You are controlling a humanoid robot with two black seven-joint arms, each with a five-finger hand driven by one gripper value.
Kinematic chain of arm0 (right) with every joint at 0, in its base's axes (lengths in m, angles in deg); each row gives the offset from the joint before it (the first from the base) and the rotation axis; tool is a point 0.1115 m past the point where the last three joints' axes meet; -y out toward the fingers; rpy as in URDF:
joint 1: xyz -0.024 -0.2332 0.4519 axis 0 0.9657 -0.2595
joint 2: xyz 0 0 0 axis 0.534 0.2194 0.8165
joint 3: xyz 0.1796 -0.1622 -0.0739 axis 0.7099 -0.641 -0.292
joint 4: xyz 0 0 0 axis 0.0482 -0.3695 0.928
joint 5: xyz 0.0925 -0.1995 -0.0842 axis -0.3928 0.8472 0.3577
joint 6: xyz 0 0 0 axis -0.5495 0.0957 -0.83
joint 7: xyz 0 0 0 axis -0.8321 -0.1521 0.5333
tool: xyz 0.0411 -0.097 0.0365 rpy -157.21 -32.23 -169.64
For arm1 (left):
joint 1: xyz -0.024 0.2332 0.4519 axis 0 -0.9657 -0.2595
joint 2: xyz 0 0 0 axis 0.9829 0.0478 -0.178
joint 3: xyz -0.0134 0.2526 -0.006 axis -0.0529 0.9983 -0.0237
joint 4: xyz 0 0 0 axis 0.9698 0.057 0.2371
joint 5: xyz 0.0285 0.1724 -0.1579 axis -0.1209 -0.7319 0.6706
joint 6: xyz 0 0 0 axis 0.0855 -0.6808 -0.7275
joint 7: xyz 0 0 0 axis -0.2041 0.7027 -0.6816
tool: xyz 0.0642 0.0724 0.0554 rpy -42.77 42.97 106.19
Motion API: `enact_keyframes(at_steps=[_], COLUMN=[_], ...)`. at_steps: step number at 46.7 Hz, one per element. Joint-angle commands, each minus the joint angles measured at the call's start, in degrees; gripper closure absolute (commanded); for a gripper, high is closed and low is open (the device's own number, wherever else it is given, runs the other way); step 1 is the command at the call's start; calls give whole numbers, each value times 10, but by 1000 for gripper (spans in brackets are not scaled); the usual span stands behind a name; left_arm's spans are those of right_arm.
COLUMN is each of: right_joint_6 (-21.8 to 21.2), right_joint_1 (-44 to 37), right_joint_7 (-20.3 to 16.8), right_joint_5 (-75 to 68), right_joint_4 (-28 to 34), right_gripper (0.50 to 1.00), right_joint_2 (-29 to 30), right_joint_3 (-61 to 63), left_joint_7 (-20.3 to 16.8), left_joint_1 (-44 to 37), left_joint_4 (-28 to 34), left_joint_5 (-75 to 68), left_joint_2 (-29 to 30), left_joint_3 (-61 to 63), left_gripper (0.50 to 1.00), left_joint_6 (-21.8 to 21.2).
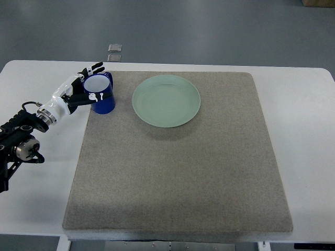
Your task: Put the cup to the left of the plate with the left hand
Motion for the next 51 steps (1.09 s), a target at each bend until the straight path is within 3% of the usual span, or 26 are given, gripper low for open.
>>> enact_keyframes(at_steps=[1,18,27,31,42,51], right_joint_6=[0,0,0,0,0,0], right_joint_1=[0,0,0,0,-1,0], right_joint_7=[0,0,0,0,0,0], right_joint_5=[0,0,0,0,0,0], right_joint_4=[0,0,0,0,0,0], right_gripper=[568,568,568,568,568,568], right_joint_2=[0,0,0,0,0,0], right_joint_3=[0,0,0,0,0,0], left_joint_7=[0,0,2,9,12,29], left_joint_1=[0,-1,-1,2,39,74], left_joint_4=[-7,-61,-66,-65,-66,-66], left_joint_5=[1,7,114,182,232,260], left_joint_2=[9,50,67,70,69,59], left_joint_3=[-5,-56,-111,-117,-122,-122], left_gripper=[506,504,504,504,504,504], left_joint_6=[2,8,117,133,124,41])
